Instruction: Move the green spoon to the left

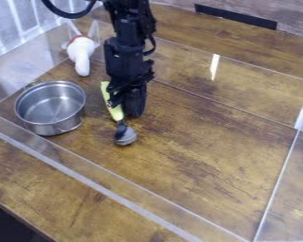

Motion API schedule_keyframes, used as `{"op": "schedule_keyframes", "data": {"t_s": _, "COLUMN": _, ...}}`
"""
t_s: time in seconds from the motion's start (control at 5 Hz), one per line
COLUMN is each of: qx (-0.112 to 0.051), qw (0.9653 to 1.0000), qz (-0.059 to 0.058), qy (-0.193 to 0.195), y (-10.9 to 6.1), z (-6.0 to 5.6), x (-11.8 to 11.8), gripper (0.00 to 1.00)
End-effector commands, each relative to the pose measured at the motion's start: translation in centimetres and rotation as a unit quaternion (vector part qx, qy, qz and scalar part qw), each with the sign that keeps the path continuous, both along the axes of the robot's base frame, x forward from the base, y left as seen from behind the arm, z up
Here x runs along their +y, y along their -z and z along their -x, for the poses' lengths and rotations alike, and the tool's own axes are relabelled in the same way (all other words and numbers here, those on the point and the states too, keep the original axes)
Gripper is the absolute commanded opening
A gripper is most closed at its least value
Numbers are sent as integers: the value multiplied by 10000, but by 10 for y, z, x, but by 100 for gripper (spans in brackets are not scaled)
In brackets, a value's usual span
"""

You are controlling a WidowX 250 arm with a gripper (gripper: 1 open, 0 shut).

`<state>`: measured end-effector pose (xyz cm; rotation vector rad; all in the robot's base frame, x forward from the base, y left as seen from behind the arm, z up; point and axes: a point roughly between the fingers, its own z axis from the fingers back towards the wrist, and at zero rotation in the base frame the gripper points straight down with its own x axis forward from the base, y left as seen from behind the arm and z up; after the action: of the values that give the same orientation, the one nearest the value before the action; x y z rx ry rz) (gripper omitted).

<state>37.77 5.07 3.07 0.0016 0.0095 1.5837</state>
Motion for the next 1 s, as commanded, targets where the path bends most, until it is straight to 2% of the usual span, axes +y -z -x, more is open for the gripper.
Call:
{"op": "schedule_keyframes", "data": {"t_s": 0.0, "qx": -244, "qw": 9993, "qz": -44, "qy": -296, "y": -23, "z": -5, "x": 22, "gripper": 0}}
{"op": "schedule_keyframes", "data": {"t_s": 0.4, "qx": -8, "qw": 9976, "qz": 177, "qy": -664, "y": -23, "z": -3, "x": 27, "gripper": 0}}
{"op": "schedule_keyframes", "data": {"t_s": 0.8, "qx": 68, "qw": 9964, "qz": 267, "qy": -797, "y": -30, "z": 4, "x": 56, "gripper": 0}}
